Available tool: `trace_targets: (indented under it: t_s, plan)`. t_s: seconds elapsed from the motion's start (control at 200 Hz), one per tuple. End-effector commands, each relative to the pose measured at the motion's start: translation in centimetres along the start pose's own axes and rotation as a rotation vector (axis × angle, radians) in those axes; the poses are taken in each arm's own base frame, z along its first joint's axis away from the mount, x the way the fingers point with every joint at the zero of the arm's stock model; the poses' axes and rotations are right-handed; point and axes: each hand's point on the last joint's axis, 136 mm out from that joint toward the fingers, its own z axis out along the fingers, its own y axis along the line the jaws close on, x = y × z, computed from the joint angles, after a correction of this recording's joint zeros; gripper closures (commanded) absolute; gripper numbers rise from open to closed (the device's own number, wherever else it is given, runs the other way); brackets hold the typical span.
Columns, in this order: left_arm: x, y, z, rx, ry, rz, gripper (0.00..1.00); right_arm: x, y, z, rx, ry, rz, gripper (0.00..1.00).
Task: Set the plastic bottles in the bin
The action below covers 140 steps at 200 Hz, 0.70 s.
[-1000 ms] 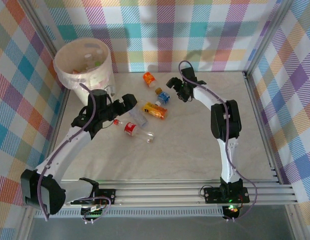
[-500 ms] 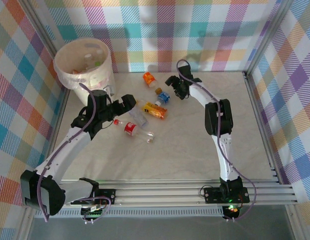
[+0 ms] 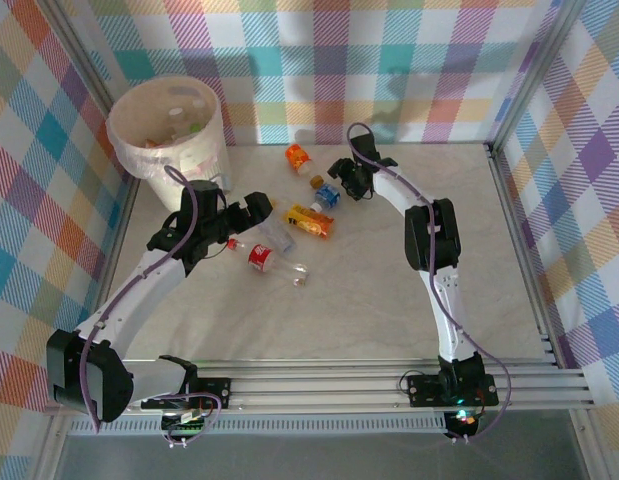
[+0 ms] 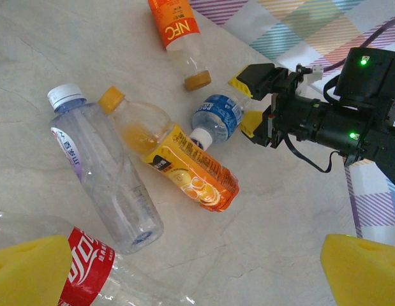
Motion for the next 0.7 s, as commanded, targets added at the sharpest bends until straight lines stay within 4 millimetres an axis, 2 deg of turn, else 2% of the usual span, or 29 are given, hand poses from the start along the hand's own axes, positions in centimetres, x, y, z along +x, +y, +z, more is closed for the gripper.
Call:
trace_targets:
  t_s: [0.0, 0.14, 0.345, 0.505, 0.695]
  plan:
    - [-0.4, -0.2, -0.4, -0.001, -0.021, 0.031, 0.00, -0.4, 0.7, -0.1, -0.030, -0.037, -0.036, 0.38]
    - [-0.4, -0.6, -0.9, 0.026, -0.037, 0.044, 0.00, -2.7, 2.9, -3.5, -0.111, -0.165, -0.091, 0.48]
    - [-0.4, -1.1, -1.2, 0.053, -0.036, 0.053, 0.00, -4.5, 5.7, -9.3, -0.221, -0.312, -0.185, 0.52]
    - [-0.2, -1.7, -1.0, 0.085, -0.022, 0.048, 0.00, -4.0, 6.0, -13.7, -0.293, -0.391, -0.234, 0.55]
    - [0.1, -3.3, -0.6, 0.164, 0.004, 0.054, 0.00, -1.7, 5.7, -18.1, -0.380, -0.409, -0.313, 0.58]
